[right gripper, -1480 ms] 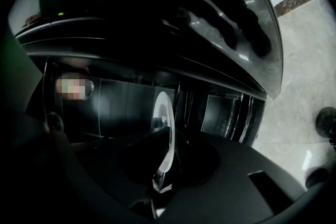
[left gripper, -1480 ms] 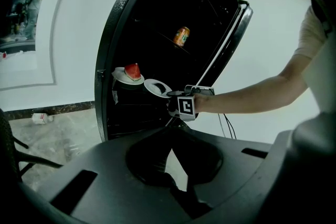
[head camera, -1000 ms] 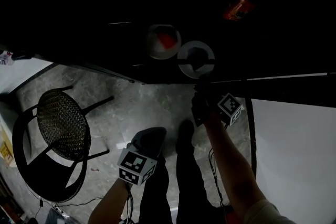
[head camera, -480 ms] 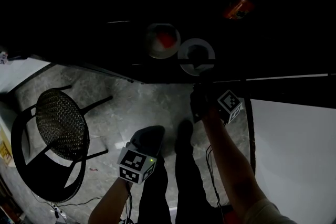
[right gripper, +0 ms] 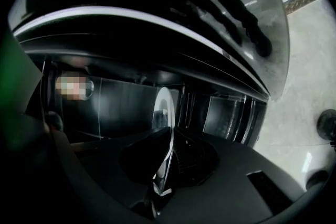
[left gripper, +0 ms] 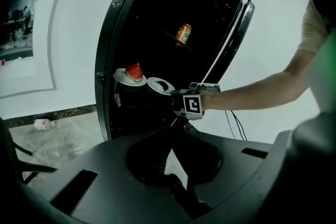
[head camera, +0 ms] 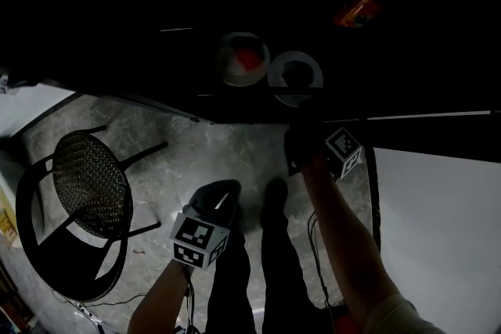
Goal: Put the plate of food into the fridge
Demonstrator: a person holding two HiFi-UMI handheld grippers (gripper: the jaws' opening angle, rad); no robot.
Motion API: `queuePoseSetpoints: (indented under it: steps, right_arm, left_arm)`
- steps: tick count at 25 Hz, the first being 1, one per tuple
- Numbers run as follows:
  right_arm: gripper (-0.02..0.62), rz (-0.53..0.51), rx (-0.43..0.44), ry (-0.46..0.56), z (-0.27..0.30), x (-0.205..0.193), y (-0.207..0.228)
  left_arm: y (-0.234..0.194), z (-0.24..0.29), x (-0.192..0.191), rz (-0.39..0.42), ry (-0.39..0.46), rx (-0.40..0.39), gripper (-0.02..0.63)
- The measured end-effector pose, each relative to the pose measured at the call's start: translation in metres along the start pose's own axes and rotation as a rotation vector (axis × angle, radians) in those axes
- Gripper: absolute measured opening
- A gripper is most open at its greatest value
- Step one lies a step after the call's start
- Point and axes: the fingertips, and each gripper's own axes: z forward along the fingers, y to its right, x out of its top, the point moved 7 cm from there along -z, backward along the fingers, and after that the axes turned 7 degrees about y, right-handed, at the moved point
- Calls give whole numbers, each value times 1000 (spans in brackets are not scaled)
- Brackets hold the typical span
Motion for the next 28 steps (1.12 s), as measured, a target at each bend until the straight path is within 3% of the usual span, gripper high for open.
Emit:
queuePoseSetpoints:
  steps: [28]
  right_arm:
    - [32, -87, -4, -44, 2, -7, -6]
  left_arm:
    - [-6, -12, -17, -26, -18, -5, 9]
